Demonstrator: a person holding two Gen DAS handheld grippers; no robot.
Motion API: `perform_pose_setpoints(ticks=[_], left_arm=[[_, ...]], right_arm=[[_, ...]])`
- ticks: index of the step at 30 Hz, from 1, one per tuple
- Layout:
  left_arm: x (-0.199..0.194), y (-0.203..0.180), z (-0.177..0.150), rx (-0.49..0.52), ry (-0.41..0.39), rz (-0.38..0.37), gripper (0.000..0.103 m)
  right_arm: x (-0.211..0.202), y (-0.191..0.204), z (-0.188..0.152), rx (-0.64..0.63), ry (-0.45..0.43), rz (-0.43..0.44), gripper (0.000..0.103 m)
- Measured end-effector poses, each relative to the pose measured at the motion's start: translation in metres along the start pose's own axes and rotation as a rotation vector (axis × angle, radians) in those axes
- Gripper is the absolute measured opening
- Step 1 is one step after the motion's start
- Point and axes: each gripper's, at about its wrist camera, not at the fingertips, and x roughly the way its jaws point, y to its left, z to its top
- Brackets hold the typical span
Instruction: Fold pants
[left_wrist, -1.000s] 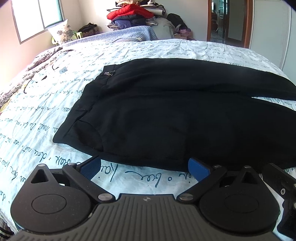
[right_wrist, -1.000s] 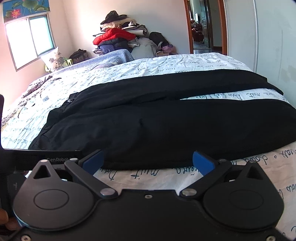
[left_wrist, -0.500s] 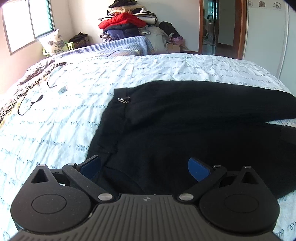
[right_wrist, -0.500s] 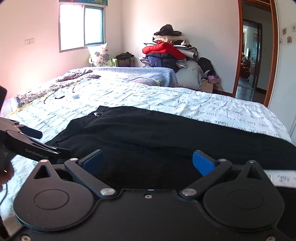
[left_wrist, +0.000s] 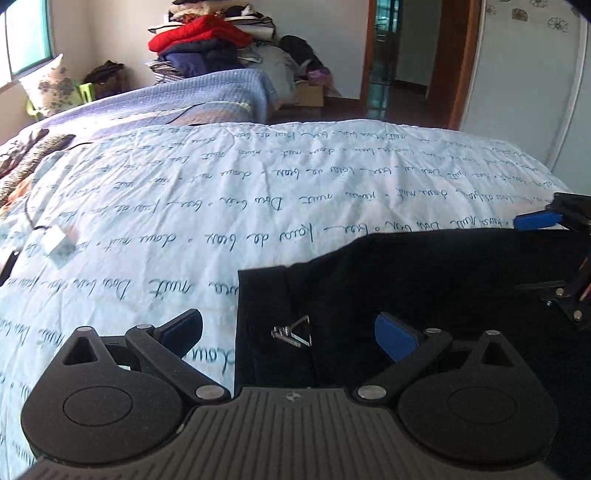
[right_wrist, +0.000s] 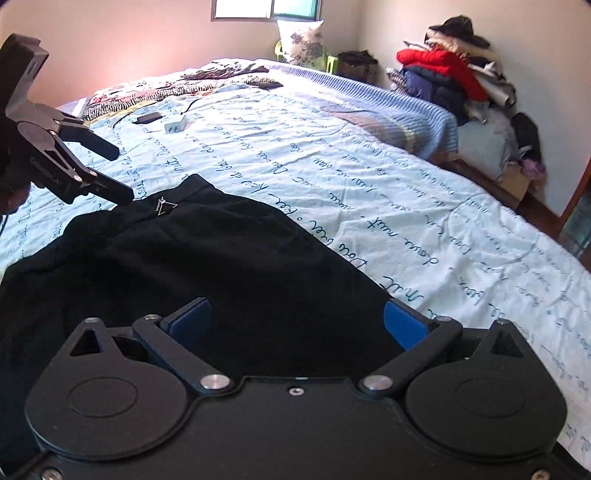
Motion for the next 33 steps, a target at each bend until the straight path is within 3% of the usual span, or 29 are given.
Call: perform_pose_setpoints(ticks=[6, 12, 17, 20, 22, 24, 25, 27, 33], left_arm=[[0.055, 0.037, 0.021, 0.036, 0.012, -0.192, 0.1], [0.091, 0.05, 0.025, 0.068, 0.037, -0.305, 0.099], [0.111, 0.047, 0.024, 0.086, 0.157, -0.436, 0.099], [0.108, 0.049, 0.02, 0.103, 0.149, -0.438, 0.094], [0.104, 0.054, 0.019, 0.079, 0.128, -0.409, 0.08], [0.101, 0.063, 0.02, 0.036, 0.118, -0.371, 0.048], [0.102, 0.067, 0.02, 0.002, 0.128, -0.369, 0.046], [0.099, 0.071, 0.02, -0.042, 0.123, -0.364, 0.042], [0.068, 0.038, 0.021, 0.05, -0.001, -0.219, 0.031]], right_arm=[[0.051, -0.047, 0.022, 0.023, 0.08, 0.13, 0.101], [0.082, -0.076, 0.024, 0.035, 0.185, 0.205, 0.1], [0.095, -0.089, 0.023, 0.032, 0.242, 0.253, 0.092], [0.095, -0.09, 0.023, 0.012, 0.245, 0.264, 0.078], [0.093, -0.09, 0.024, 0.009, 0.235, 0.282, 0.056], [0.089, -0.087, 0.025, -0.009, 0.223, 0.28, 0.037], [0.088, -0.085, 0.026, -0.018, 0.222, 0.281, 0.026], [0.086, -0.077, 0.027, -0.049, 0.214, 0.27, 0.015], [0.071, -0.04, 0.027, -0.178, 0.189, 0.111, 0.007]])
